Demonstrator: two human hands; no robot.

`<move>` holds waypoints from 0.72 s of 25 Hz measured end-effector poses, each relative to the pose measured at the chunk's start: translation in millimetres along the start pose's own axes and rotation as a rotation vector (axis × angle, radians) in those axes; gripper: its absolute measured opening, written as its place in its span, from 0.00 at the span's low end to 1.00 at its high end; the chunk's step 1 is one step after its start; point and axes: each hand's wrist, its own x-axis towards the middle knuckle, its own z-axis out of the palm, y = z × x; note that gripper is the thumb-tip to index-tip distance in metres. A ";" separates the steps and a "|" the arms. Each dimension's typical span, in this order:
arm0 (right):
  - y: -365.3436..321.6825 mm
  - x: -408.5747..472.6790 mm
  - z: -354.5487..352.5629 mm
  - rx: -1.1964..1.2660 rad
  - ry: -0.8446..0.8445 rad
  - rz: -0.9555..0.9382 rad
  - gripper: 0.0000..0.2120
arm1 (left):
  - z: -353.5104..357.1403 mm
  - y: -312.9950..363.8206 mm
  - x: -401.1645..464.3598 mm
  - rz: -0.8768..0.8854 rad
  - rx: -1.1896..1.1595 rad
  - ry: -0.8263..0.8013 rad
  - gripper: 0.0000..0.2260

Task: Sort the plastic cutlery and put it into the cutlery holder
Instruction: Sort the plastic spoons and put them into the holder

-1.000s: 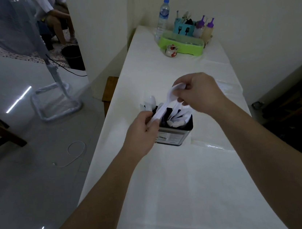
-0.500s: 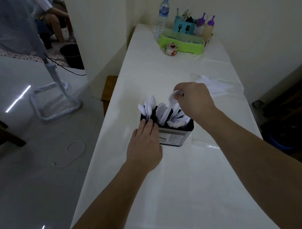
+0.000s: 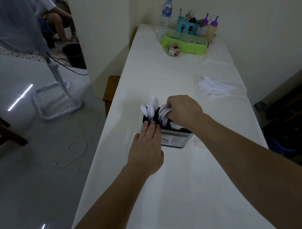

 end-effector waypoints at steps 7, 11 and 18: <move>-2.4 2.5 0.0 0.041 -0.095 0.044 0.10 | -3.8 -1.7 -0.9 0.018 -0.005 -0.030 0.32; 1.2 1.7 -7.4 0.001 -0.120 -0.002 0.12 | -9.3 -3.6 3.7 0.029 0.006 -0.058 0.32; 25.3 -37.3 -44.4 0.115 0.045 -0.066 0.22 | -36.2 12.2 2.0 0.029 -0.057 0.045 0.26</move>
